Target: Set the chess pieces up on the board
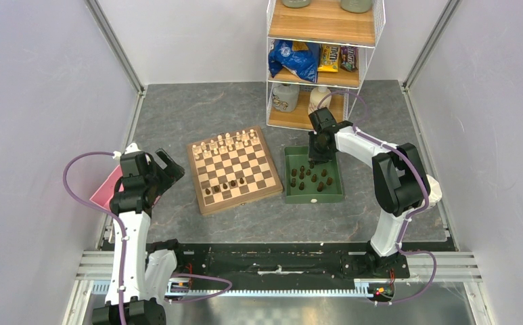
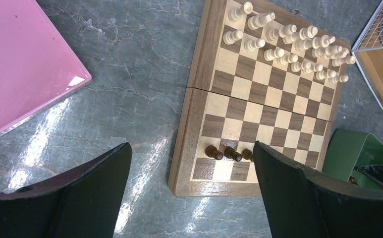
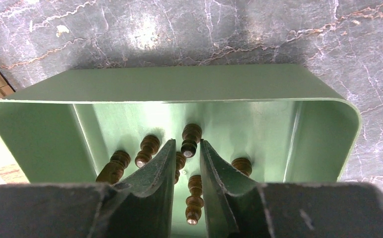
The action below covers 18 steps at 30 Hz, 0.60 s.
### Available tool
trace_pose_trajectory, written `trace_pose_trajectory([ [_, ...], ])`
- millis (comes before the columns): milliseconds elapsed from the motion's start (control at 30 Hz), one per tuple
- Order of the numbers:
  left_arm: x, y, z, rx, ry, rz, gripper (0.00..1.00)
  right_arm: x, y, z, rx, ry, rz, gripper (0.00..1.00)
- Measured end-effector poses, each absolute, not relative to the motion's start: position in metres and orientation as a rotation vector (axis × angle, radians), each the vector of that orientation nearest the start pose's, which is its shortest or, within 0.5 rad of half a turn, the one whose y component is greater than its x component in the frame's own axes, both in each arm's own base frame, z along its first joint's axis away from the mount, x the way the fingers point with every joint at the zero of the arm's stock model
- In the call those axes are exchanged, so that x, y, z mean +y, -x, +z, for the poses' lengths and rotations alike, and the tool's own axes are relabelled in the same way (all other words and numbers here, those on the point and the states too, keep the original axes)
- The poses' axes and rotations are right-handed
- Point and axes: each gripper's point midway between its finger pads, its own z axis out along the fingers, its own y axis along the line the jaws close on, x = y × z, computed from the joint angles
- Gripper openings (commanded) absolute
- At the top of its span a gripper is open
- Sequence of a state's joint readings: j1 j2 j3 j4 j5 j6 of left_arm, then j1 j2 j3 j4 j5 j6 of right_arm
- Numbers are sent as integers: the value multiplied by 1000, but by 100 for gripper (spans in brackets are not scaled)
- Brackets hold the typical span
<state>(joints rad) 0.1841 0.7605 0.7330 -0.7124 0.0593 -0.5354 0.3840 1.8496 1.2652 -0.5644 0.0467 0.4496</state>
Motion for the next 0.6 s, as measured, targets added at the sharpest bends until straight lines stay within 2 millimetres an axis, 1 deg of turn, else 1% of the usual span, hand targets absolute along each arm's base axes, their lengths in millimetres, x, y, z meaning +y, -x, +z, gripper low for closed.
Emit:
trace_pose_trajectory([
  [200,12,-237,156,2180,788,-247,99,158,-367,38,2741,-97,166,27],
  [500,13,-237,155,2179,792,-245,99,157,-364,34,2762,-95,154,27],
  [600,13,-237,155,2179,792,-245,99,157,-364,33,2764,-93,153,25],
])
